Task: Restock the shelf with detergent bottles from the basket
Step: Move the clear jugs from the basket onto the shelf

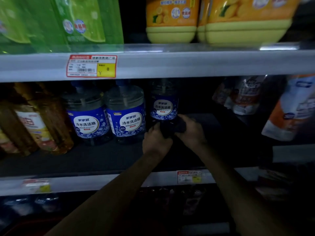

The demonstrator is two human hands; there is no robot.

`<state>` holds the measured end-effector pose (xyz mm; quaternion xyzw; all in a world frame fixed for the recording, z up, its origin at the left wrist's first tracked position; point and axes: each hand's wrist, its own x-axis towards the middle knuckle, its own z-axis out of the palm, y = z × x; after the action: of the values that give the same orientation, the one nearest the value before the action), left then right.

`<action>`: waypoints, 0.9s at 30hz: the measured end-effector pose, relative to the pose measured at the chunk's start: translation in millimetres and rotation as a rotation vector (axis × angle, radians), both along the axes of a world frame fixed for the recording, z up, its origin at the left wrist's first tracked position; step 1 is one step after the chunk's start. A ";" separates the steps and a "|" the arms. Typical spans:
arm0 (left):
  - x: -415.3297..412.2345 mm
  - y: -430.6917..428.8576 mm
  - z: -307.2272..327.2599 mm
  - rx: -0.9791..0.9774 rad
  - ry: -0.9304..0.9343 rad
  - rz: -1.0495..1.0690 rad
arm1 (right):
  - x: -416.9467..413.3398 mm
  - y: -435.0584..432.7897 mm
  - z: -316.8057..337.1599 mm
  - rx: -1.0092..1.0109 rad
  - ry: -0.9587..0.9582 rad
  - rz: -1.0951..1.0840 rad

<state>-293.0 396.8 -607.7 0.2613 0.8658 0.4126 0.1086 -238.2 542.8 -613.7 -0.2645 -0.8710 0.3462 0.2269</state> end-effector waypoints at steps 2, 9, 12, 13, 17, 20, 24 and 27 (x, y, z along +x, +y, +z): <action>4.6 -7.9 2.4 -0.033 0.048 -0.032 | 11.8 -9.1 5.1 0.099 -0.042 0.017; 36.6 -59.8 20.6 -0.246 0.237 -0.143 | 69.1 -39.5 17.8 0.308 -0.244 0.054; 45.4 -83.4 28.9 -0.298 0.281 -0.171 | 94.1 -54.6 32.8 0.342 -0.289 0.040; 49.2 -91.4 34.1 -0.305 0.288 -0.178 | 102.7 -61.3 38.9 0.350 -0.294 0.039; 62.9 -123.9 56.9 -0.333 0.384 -0.215 | 129.4 -92.7 60.0 0.378 -0.351 0.054; 72.0 -149.5 71.0 -0.364 0.462 -0.227 | 143.6 -119.5 71.9 0.432 -0.420 0.074; 82.8 -189.4 82.2 -0.390 0.570 -0.250 | 159.5 -153.1 80.4 0.534 -0.479 0.110; 86.0 -220.8 81.6 -0.421 0.625 -0.286 | 167.4 -175.7 81.4 0.600 -0.470 0.147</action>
<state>-207.0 176.0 -526.1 0.4640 0.8777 0.1077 -0.0524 -70.8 367.0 -532.3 -0.1955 -0.9784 0.0215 0.0630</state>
